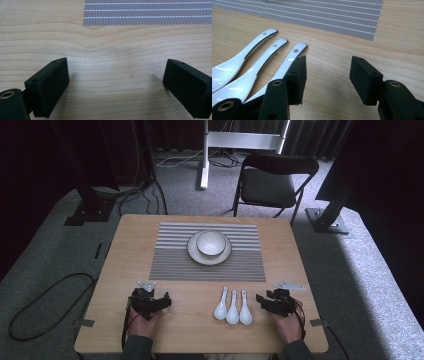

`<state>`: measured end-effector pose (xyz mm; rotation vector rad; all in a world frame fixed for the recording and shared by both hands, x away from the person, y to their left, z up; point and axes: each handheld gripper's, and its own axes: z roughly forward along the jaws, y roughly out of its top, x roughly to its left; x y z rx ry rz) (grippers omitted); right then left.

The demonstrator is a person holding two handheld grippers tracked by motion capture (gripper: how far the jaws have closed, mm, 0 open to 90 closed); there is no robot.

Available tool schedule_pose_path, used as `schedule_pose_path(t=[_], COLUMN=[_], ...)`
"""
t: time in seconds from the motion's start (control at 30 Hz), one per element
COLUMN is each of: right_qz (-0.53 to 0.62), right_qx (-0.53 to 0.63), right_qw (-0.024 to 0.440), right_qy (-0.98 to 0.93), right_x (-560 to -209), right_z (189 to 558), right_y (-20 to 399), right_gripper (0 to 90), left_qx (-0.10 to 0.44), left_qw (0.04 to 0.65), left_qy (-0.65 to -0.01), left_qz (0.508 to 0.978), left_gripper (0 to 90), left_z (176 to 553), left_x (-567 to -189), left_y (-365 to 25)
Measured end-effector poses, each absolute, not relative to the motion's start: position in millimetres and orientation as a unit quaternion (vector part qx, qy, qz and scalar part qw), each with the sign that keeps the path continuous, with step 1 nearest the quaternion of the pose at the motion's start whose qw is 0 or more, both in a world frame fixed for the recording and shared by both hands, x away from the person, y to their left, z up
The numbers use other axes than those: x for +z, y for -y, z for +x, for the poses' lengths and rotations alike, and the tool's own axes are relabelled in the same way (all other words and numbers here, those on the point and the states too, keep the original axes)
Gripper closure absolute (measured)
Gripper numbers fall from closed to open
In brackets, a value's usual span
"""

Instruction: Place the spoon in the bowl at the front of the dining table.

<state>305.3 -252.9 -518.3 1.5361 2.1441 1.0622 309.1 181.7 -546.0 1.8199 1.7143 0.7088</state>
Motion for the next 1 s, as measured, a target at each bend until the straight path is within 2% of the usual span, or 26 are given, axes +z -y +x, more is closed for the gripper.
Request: schedule_pose_path(t=[1.0], right_qz=[0.514], right_qx=[0.363], right_qw=[0.149], right_qy=[-0.763], right_x=[-514], right_z=[302], right_y=[227], right_gripper=[47.1], left_qx=[0.26], left_qw=[0.271], left_qy=[-0.629], left_qz=[0.681], left_gripper=[7.0], left_z=[308], left_x=[-546], left_y=[-177])
